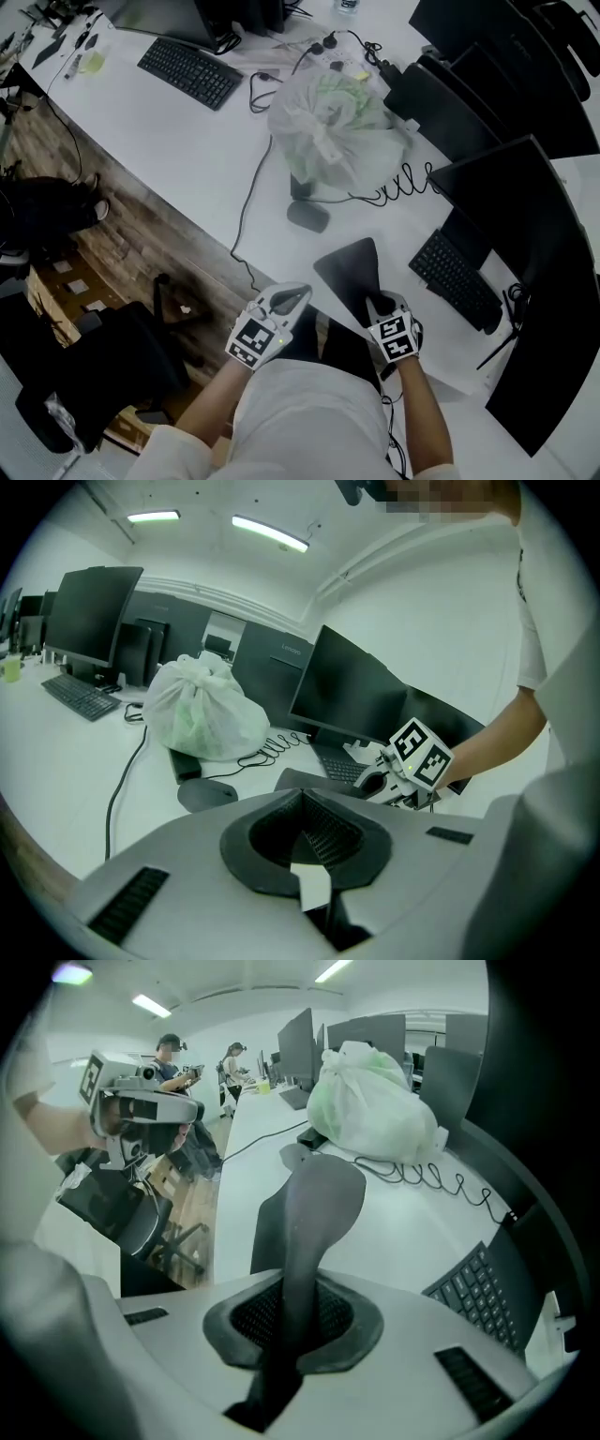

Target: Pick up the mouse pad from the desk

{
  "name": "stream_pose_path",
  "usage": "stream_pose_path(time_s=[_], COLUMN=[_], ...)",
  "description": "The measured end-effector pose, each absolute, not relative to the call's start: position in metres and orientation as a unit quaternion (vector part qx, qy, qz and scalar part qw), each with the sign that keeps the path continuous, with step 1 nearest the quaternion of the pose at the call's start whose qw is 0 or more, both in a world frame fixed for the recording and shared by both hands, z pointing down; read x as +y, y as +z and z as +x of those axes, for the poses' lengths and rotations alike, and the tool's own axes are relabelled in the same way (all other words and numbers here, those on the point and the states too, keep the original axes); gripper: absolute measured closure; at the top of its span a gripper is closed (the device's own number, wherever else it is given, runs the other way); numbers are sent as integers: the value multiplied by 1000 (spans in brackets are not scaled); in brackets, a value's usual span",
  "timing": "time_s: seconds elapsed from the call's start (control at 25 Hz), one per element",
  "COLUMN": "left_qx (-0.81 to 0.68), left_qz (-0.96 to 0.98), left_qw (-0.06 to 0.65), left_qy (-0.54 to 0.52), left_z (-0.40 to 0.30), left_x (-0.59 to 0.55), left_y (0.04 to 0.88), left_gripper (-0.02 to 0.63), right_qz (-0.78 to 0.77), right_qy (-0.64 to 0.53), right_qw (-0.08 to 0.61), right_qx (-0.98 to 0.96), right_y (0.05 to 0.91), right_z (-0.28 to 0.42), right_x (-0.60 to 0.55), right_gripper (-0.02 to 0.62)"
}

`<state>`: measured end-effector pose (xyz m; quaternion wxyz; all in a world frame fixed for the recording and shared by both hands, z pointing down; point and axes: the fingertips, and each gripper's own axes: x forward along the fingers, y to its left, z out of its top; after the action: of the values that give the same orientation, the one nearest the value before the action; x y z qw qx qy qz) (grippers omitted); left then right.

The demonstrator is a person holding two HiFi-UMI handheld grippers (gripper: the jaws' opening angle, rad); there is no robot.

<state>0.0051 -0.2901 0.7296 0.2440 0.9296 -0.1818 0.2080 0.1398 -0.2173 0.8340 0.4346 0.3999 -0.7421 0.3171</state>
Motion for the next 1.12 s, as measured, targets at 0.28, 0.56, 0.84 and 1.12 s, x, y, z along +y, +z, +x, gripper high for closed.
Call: stream_pose_path(time_s=[0.28, 0.56, 0.84, 1.12], left_qx=[-174, -161, -160, -191], left_qz=[936, 939, 939, 941], left_qw=[228, 241, 248, 238], left_qy=[206, 187, 174, 147], left_z=[4, 11, 18, 22], left_x=[-285, -274, -245, -221], left_y=[703, 672, 646, 608], left_gripper=[591, 591, 591, 591], right_qz=[433, 487, 520, 527], right_qy=[300, 299, 297, 266], right_qw=[412, 358, 296, 253], right_qx=[-744, -738, -744, -766], right_y=[791, 741, 681, 624], right_z=[133, 154, 172, 177], right_x=[-222, -230, -215, -190], right_gripper=[551, 551, 552, 552])
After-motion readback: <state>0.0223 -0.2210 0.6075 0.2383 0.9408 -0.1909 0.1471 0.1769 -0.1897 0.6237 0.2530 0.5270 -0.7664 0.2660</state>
